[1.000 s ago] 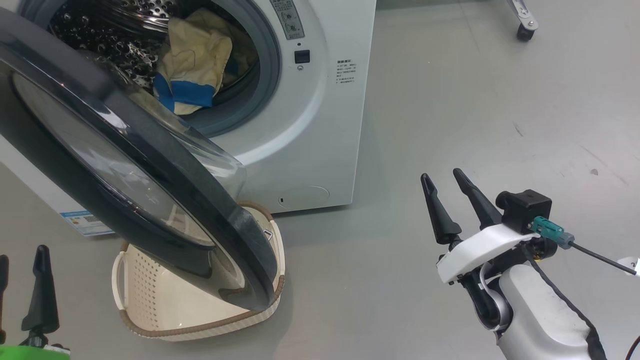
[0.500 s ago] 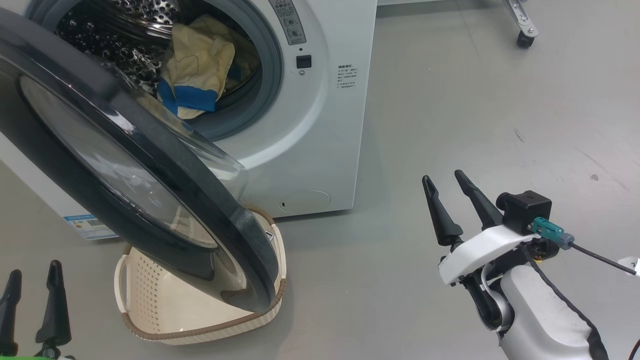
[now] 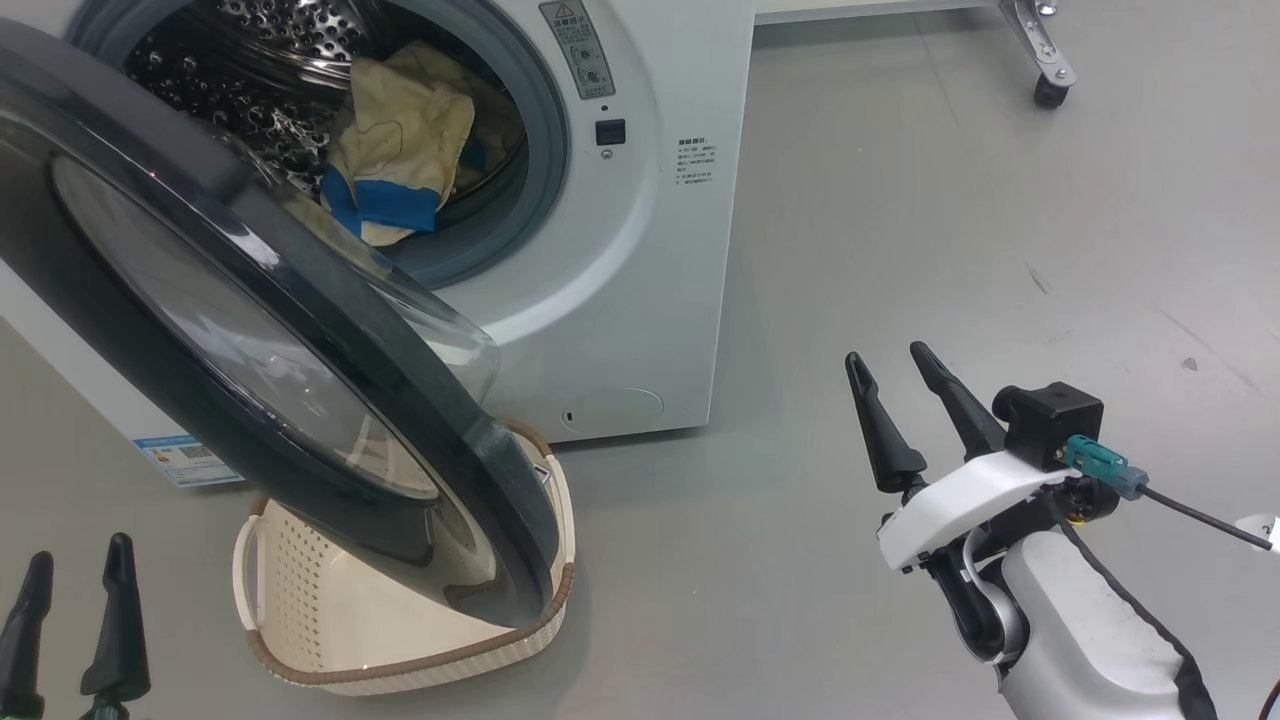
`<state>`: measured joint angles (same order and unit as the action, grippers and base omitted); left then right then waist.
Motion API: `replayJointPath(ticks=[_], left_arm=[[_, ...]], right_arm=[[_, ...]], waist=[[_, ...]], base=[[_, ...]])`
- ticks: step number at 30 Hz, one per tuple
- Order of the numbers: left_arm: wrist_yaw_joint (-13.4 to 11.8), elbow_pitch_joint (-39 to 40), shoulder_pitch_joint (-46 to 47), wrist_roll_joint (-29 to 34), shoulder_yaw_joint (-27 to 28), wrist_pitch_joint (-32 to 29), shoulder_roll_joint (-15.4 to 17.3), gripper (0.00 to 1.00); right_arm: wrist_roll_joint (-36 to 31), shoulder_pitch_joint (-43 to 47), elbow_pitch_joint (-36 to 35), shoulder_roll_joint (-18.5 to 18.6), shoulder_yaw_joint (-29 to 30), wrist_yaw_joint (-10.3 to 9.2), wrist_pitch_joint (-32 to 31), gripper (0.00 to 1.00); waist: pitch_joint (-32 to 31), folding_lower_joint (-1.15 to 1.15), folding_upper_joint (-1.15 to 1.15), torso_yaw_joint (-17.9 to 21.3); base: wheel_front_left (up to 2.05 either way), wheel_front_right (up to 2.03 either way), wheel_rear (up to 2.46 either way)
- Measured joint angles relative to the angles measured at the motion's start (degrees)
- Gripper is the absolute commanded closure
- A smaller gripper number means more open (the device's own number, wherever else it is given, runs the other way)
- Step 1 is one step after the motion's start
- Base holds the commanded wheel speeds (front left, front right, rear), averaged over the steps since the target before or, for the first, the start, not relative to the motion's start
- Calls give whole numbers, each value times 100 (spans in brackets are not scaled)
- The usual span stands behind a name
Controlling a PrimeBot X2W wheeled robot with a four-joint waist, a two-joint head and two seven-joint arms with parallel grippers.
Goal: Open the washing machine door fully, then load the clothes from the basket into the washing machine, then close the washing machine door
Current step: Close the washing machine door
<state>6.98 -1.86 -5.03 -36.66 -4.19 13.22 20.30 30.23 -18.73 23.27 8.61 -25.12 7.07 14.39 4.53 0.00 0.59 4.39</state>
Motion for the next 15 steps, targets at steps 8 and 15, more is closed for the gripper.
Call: replayJointPath(ticks=[8, 15], left_arm=[[0, -48, 12, 0, -56, 49, 14, 0], [0, -102, 25, -1, -119, 70, 18, 0]], right_arm=[[0, 2, -1, 1, 3, 0, 0, 0], [0, 2, -3, 2, 14, 0, 0, 0]], waist=[[-5, 0, 0, -13], [-4, 0, 0, -28]], base=[[0, 0, 0], [0, 0, 0]])
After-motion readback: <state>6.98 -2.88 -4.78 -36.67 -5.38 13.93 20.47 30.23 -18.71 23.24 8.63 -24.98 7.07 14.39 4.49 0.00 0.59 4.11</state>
